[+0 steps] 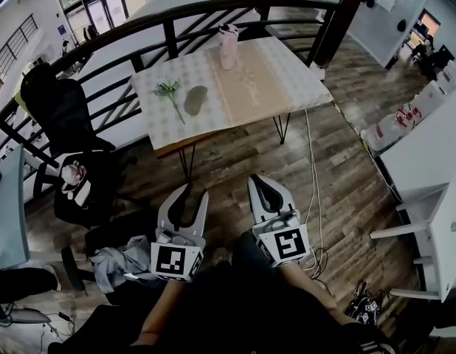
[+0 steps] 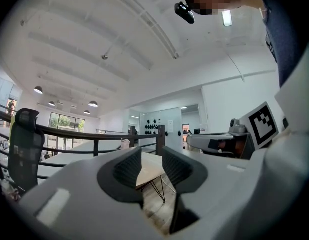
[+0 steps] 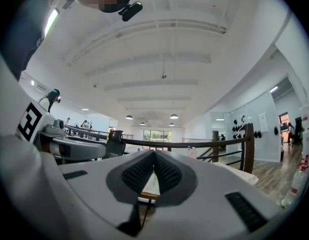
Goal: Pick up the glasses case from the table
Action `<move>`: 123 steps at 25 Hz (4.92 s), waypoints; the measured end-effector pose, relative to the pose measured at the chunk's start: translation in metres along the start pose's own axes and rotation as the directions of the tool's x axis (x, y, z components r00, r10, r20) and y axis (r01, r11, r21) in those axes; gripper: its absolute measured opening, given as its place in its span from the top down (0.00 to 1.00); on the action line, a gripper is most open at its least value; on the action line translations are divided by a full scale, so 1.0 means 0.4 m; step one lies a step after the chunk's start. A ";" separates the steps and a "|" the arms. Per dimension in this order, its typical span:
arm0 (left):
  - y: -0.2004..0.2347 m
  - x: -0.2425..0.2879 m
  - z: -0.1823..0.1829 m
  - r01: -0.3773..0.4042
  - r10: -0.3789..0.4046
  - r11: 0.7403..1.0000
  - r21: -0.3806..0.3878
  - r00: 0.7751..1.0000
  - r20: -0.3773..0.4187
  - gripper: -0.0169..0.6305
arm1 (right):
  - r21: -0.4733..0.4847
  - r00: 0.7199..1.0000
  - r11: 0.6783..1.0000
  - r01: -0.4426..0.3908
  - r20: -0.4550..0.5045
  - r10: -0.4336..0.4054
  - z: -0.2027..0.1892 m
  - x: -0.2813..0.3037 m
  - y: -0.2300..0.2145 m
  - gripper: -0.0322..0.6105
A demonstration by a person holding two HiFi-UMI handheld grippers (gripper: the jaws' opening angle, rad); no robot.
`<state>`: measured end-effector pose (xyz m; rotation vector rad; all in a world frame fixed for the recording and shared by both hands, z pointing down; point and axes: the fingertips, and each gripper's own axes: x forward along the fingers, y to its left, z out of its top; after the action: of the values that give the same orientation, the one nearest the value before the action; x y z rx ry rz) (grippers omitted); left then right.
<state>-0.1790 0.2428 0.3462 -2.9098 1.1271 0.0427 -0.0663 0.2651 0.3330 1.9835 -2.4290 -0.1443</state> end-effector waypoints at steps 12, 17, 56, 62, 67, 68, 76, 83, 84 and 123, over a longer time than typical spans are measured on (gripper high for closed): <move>0.094 0.211 -0.005 -0.077 0.077 0.997 0.009 0.997 -0.014 0.77 | 0.012 0.993 0.993 -0.114 -0.001 0.114 -0.032 0.254 -0.126 0.94; 0.158 0.353 0.010 -0.154 0.154 0.988 -0.006 0.988 -0.018 0.77 | -0.015 0.983 0.983 -0.183 0.021 0.183 -0.025 0.401 -0.217 0.94; 0.524 0.805 -0.142 -0.275 0.271 0.961 -0.016 0.954 -0.125 0.77 | -0.024 0.914 0.914 -0.405 -0.033 0.405 -0.199 0.980 -0.381 0.94; 0.631 0.872 -0.219 -0.207 0.197 0.978 -0.031 0.961 -0.195 0.77 | -0.007 0.927 0.930 -0.368 -0.085 0.367 -0.262 1.102 -0.374 0.94; 0.695 0.936 -0.288 -0.132 0.121 0.991 -0.035 0.966 -0.230 0.77 | -0.011 0.940 0.945 -0.326 -0.115 0.322 -0.300 1.179 -0.386 0.94; 0.704 0.947 -0.301 -0.116 0.103 0.992 -0.041 0.966 -0.237 0.76 | -0.012 0.942 0.949 -0.315 -0.125 0.311 -0.310 1.190 -0.388 0.94; 0.741 1.011 -0.401 0.003 -0.027 0.996 -0.086 0.960 -0.279 0.69 | -0.018 0.946 0.963 -0.268 -0.196 0.259 -0.376 1.239 -0.393 0.94; 0.739 1.040 -0.475 0.081 -0.105 0.993 -0.087 0.944 -0.313 0.64 | -0.014 0.941 0.965 -0.260 -0.227 0.250 -0.412 1.249 -0.400 0.94; 0.738 1.043 -0.484 0.082 -0.108 0.992 -0.091 0.940 -0.322 0.63 | -0.014 0.939 0.965 -0.262 -0.234 0.252 -0.418 1.251 -0.403 0.94; 0.698 1.076 -0.845 -0.085 -0.082 0.983 -0.165 0.601 -0.795 0.32 | 0.066 0.833 0.896 -0.439 -0.344 0.433 -0.623 1.253 -0.437 0.94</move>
<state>-0.0432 -0.2633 0.6671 -3.1218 1.2150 -1.3821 0.0184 -0.2768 0.5402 1.2516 -2.5335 0.1789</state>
